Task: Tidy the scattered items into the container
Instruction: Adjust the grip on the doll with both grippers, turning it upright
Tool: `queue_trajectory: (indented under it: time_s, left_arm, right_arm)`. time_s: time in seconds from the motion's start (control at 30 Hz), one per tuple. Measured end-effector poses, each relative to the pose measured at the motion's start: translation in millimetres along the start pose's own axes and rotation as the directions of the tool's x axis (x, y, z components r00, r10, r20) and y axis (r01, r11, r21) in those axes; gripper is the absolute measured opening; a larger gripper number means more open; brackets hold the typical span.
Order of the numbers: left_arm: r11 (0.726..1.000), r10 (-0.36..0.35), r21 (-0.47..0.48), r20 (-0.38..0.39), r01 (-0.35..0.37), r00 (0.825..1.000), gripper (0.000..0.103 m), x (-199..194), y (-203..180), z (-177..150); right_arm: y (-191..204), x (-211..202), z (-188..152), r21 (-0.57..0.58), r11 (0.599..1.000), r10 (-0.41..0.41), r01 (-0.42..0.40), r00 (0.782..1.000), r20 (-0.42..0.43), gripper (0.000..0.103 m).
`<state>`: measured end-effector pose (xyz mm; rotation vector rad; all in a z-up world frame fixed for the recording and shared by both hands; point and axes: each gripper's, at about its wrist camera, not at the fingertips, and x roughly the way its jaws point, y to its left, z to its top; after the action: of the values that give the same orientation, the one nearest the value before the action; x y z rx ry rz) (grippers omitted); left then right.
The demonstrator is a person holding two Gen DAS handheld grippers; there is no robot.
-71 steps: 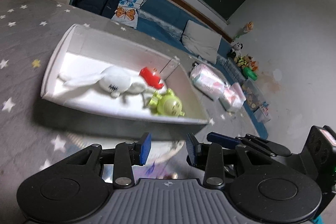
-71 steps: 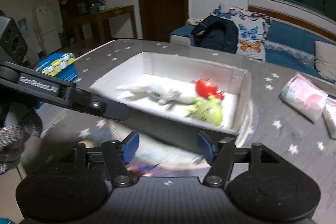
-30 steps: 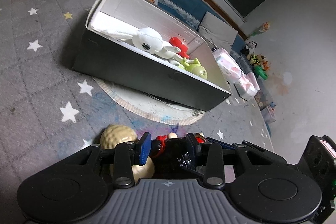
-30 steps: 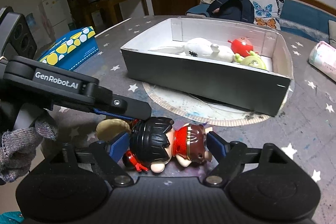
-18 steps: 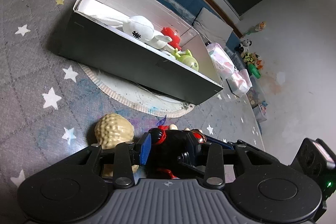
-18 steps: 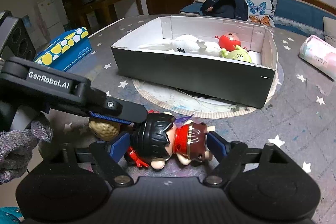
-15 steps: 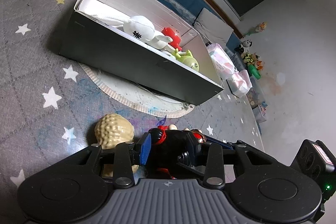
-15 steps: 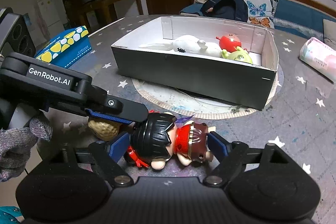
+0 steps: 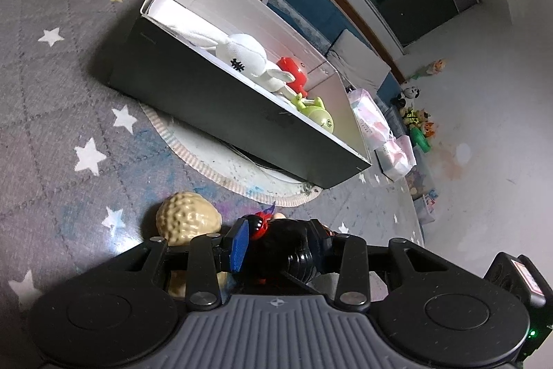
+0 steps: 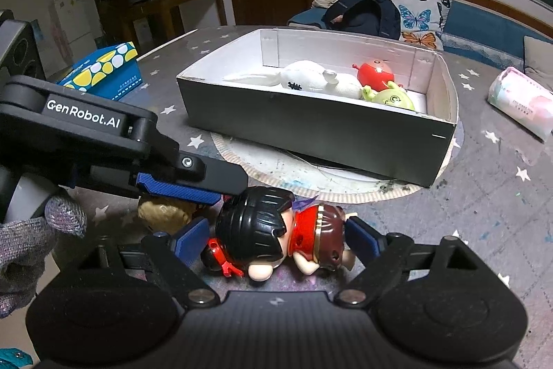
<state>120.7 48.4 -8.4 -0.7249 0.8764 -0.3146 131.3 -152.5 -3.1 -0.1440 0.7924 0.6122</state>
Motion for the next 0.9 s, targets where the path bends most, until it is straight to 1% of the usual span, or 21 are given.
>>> queue_trajectory:
  time_s: [0.17,0.23,0.27,0.43,0.57,0.63,0.7,0.8,0.9]
  left_arm:
    - [0.999,0.006,0.035,-0.008,-0.006,1.0,0.04,1.2,-6.1,-3.3]
    - [0.999,0.002,0.051,-0.018,-0.001,1.0,0.04,1.2,-8.1,-4.3]
    - [0.998,-0.006,0.055,-0.024,0.008,1.0,0.041,1.0,-8.7,-4.6]
    - [0.998,-0.019,0.052,-0.03,0.021,0.999,0.041,1.1,-9.2,-4.7]
    - [0.998,-0.028,0.057,-0.041,0.03,0.999,0.041,1.4,-12.8,-5.6]
    - [0.997,-0.04,0.061,-0.038,0.042,0.998,0.041,-0.9,-15.7,-5.8]
    - [0.997,-0.051,0.059,-0.028,0.052,0.998,0.043,-4.0,-19.6,-4.1]
    - [0.996,-0.062,0.064,-0.014,0.063,0.998,0.044,-6.7,-22.9,1.2]
    - [0.998,-0.057,0.038,-0.044,0.059,0.997,0.043,1.3,-18.8,3.1]
  right_arm:
    - [3.5,0.7,0.0,-0.016,1.0,-0.019,0.019,1.0,0.006,0.087]
    - [4.3,-0.6,0.1,-0.02,1.0,-0.021,0.021,1.0,0.011,0.084]
    - [4.4,-1.9,0.4,-0.022,0.999,-0.025,0.025,1.0,0.018,0.08]
    - [-0.7,-4.7,0.9,-0.003,1.0,-0.011,0.011,1.0,0.013,0.08]
    - [0.9,-8.2,1.3,-0.026,0.999,-0.031,0.031,0.999,0.019,0.079]
    - [-0.3,-12.3,3.5,-0.026,0.999,-0.031,0.032,0.999,0.031,0.074]
    - [-3.3,-18.7,8.1,-0.011,1.0,-0.02,0.021,0.999,0.046,0.063]
    - [-7.1,-25.7,16.6,-0.008,1.0,-0.019,0.019,0.998,0.058,0.06]
    - [-10.1,-18.9,16.4,-0.003,1.0,-0.018,0.018,0.999,0.03,0.059]
